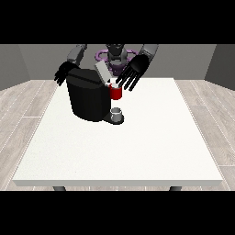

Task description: Insert the coffee pod into the coffee machine and close the lid

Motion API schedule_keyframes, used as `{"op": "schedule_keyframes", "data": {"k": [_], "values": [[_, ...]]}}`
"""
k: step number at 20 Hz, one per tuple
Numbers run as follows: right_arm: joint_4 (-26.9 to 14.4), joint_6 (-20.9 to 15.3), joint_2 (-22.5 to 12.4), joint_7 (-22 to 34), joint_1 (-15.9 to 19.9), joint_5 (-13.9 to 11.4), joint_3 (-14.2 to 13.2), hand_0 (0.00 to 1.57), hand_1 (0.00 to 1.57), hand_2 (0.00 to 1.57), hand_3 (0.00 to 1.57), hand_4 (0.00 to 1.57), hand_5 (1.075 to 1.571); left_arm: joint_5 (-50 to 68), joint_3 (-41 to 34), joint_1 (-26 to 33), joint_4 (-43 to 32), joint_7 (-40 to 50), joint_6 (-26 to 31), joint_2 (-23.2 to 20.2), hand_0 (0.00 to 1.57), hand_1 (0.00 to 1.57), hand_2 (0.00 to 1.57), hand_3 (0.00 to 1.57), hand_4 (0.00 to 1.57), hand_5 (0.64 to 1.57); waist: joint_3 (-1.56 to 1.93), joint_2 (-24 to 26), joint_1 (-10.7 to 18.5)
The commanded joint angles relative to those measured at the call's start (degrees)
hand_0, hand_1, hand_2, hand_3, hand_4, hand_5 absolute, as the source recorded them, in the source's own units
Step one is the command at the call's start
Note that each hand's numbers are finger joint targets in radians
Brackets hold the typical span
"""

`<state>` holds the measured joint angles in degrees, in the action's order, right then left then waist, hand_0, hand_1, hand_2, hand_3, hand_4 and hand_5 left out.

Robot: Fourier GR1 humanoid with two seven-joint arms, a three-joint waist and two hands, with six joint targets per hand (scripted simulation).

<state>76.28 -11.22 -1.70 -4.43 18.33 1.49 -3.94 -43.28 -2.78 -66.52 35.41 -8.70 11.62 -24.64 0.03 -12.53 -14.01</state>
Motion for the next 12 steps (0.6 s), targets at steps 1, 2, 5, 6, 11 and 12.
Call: {"op": "schedule_keyframes", "data": {"k": [1,2,5,6,11,12], "values": [[-0.27,-4.17,1.62,-2.03,-3.51,-0.25,4.49,0.00,0.00,0.00,0.00,0.39,1.571,0.50,-0.94,-0.38,-0.37,1.25,1.78,-0.17,0.00,0.00,0.00,0.00,0.00,1.571,-0.02,2.02,1.02],[3.07,1.30,-0.04,1.07,-4.85,0.63,2.37,0.00,0.00,0.00,0.00,0.38,1.571,0.32,-1.11,3.80,-1.05,-1.20,0.37,-1.16,0.00,0.00,0.00,0.00,0.00,1.571,-0.04,4.18,-0.73],[-0.82,2.12,-1.37,-1.54,-2.17,3.46,-1.83,0.00,0.00,0.00,0.00,0.41,1.571,-0.34,0.33,4.24,1.71,1.33,-1.36,3.72,0.00,0.00,0.00,0.00,0.00,1.571,-0.01,4.12,2.34],[-1.36,-0.32,-0.77,0.30,-3.79,2.70,-2.26,0.00,0.00,0.00,0.00,0.39,1.571,2.51,-1.33,5.27,1.54,-1.92,2.86,2.04,0.00,0.00,0.00,0.00,0.00,1.571,-0.02,6.71,4.91],[0.09,1.47,-0.83,-1.01,-9.11,3.22,-1.59,0.00,0.00,0.00,0.00,0.40,1.571,10.60,-9.30,9.07,1.18,-0.53,-0.06,6.06,0.00,0.00,0.00,0.00,0.00,1.571,-0.05,11.46,5.59],[-0.98,2.00,-1.72,-2.33,-10.62,3.21,-2.35,0.00,0.00,0.00,0.00,0.37,1.571,11.59,-9.63,10.33,1.82,-0.95,0.22,7.13,0.00,0.00,0.00,0.00,0.00,1.571,-0.03,12.81,6.90]]}}
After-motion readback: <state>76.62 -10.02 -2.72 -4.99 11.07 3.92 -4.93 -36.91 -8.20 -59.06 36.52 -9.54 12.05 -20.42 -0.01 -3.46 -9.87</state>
